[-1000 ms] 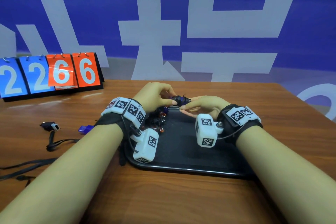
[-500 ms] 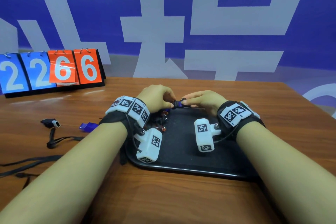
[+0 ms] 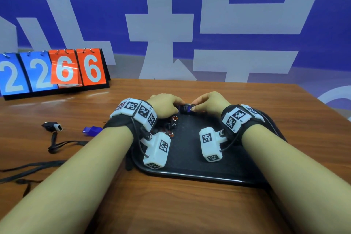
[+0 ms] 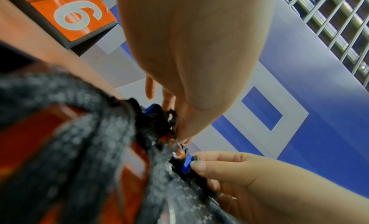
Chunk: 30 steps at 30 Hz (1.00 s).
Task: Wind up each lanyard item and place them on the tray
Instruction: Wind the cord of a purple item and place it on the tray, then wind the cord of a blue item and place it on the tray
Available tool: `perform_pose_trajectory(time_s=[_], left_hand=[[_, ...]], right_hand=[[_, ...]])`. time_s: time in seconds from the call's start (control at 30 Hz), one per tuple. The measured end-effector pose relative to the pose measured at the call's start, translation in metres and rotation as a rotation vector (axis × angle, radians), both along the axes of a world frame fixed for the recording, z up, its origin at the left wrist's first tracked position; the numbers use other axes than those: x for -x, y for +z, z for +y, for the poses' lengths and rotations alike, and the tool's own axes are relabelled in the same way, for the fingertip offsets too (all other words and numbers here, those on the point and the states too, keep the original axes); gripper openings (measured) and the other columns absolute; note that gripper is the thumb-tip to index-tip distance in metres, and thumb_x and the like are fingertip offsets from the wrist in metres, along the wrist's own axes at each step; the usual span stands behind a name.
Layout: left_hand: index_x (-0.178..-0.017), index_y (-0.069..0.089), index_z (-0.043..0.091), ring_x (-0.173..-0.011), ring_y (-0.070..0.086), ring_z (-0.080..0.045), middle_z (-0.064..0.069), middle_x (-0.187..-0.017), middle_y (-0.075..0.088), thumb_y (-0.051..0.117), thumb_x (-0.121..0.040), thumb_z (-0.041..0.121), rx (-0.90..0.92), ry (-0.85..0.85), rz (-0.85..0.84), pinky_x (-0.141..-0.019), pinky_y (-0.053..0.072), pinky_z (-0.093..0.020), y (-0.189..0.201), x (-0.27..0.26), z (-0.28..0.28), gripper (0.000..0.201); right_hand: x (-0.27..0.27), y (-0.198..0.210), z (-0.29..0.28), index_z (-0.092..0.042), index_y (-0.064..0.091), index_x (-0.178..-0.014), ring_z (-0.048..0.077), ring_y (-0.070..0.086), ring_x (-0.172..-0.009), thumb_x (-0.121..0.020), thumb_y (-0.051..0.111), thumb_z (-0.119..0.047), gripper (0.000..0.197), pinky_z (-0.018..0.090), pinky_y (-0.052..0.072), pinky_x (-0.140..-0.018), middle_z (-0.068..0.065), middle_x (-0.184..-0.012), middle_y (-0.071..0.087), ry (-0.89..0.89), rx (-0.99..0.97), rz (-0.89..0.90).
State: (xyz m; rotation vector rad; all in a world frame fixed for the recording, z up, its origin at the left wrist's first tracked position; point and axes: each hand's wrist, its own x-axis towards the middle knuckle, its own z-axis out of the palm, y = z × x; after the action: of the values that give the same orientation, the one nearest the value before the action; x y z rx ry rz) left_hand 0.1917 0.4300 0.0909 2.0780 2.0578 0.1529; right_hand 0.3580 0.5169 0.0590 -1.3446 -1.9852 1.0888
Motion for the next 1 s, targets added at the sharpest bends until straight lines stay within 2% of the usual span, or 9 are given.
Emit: perform_pose_trajectory(time_s=[0.17, 0.27, 0.47, 0.53, 0.6, 0.67, 0.77, 0.93, 1.0], left_hand=[[-0.145, 0.044, 0.038, -0.142, 0.036, -0.018, 0.006, -0.147, 0.05, 0.048, -0.099, 0.019, 0.041, 0.008, 0.01, -0.111, 0.021, -0.043, -0.002, 0.0, 0.002, 0.05], [-0.148, 0.039, 0.038, -0.144, 0.032, -0.02, 0.001, -0.152, 0.043, 0.047, -0.1, 0.023, 0.062, 0.019, 0.009, -0.112, 0.021, -0.045, -0.003, 0.001, 0.001, 0.051], [-0.149, 0.038, 0.035, -0.139, 0.038, -0.023, 0.002, -0.152, 0.042, 0.044, -0.103, 0.026, 0.058, 0.038, -0.012, -0.113, 0.022, -0.041, 0.0, -0.003, -0.003, 0.047], [-0.148, 0.041, 0.034, -0.138, 0.04, -0.022, 0.005, -0.151, 0.045, 0.045, -0.102, 0.025, 0.051, 0.048, -0.055, -0.117, 0.024, -0.043, -0.001, 0.0, -0.002, 0.047], [-0.147, 0.043, 0.032, -0.139, 0.041, -0.021, 0.004, -0.151, 0.047, 0.048, -0.101, 0.022, 0.041, 0.043, -0.102, -0.117, 0.027, -0.044, -0.001, 0.002, -0.001, 0.047], [-0.146, 0.046, 0.029, -0.138, 0.042, -0.021, 0.001, -0.149, 0.049, 0.049, -0.101, 0.02, 0.019, 0.034, -0.156, -0.116, 0.029, -0.039, 0.001, 0.003, -0.002, 0.046], [-0.143, 0.051, 0.022, -0.134, 0.046, -0.019, -0.001, -0.145, 0.053, 0.049, -0.102, 0.015, -0.042, 0.019, -0.263, -0.109, 0.03, -0.027, 0.008, 0.003, -0.009, 0.042], [-0.132, 0.061, 0.016, -0.127, 0.053, -0.015, -0.001, -0.135, 0.061, 0.052, -0.1, 0.011, -0.177, 0.027, -0.451, -0.104, 0.035, -0.023, 0.019, 0.009, -0.023, 0.034], [-0.128, 0.064, 0.016, -0.123, 0.056, -0.014, 0.0, -0.131, 0.064, 0.054, -0.099, 0.011, -0.224, 0.053, -0.509, -0.101, 0.037, -0.024, 0.024, 0.013, -0.03, 0.031]], right_hand=[[0.004, 0.0, 0.002, -0.015, 0.078, -0.091, 0.012, 0.061, -0.082, -0.077, 0.081, -0.012, 0.014, 0.022, 0.046, -0.07, 0.003, -0.089, 0.073, 0.012, -0.072, -0.085], [0.004, -0.002, 0.002, -0.016, 0.079, -0.091, 0.012, 0.061, -0.081, -0.078, 0.08, -0.012, 0.014, 0.022, 0.045, -0.072, 0.003, -0.088, 0.073, 0.017, -0.07, -0.095], [0.008, 0.0, 0.001, -0.019, 0.07, -0.096, 0.011, 0.06, -0.074, -0.075, 0.083, -0.016, 0.025, 0.016, 0.042, -0.06, -0.008, -0.079, 0.064, 0.017, -0.101, -0.103], [0.01, 0.003, 0.0, -0.018, 0.067, -0.097, 0.012, 0.06, -0.076, -0.074, 0.084, -0.017, 0.029, 0.018, 0.044, -0.061, -0.009, -0.079, 0.063, 0.013, -0.117, -0.119], [0.013, 0.006, -0.001, -0.019, 0.065, -0.094, 0.013, 0.06, -0.08, -0.073, 0.085, -0.02, 0.029, 0.023, 0.047, -0.07, -0.006, -0.084, 0.063, 0.007, -0.144, -0.148], [0.015, 0.008, -0.001, -0.02, 0.065, -0.092, 0.015, 0.06, -0.085, -0.072, 0.085, -0.02, 0.028, 0.025, 0.048, -0.077, -0.003, -0.088, 0.063, -0.006, -0.16, -0.141], [0.017, 0.013, -0.005, -0.018, 0.065, -0.092, 0.015, 0.059, -0.084, -0.074, 0.084, -0.019, 0.026, 0.026, 0.049, -0.077, -0.006, -0.081, 0.061, -0.004, -0.166, -0.11], [0.024, 0.024, -0.02, -0.017, 0.065, -0.084, 0.019, 0.066, -0.083, -0.079, 0.079, -0.019, 0.015, 0.037, 0.055, -0.09, 0.0, -0.078, 0.068, 0.02, -0.125, 0.003], [0.027, 0.033, -0.03, -0.016, 0.065, -0.085, 0.015, 0.066, -0.076, -0.084, 0.075, -0.017, 0.01, 0.028, 0.057, -0.081, -0.001, -0.073, 0.067, 0.045, -0.121, 0.038]])
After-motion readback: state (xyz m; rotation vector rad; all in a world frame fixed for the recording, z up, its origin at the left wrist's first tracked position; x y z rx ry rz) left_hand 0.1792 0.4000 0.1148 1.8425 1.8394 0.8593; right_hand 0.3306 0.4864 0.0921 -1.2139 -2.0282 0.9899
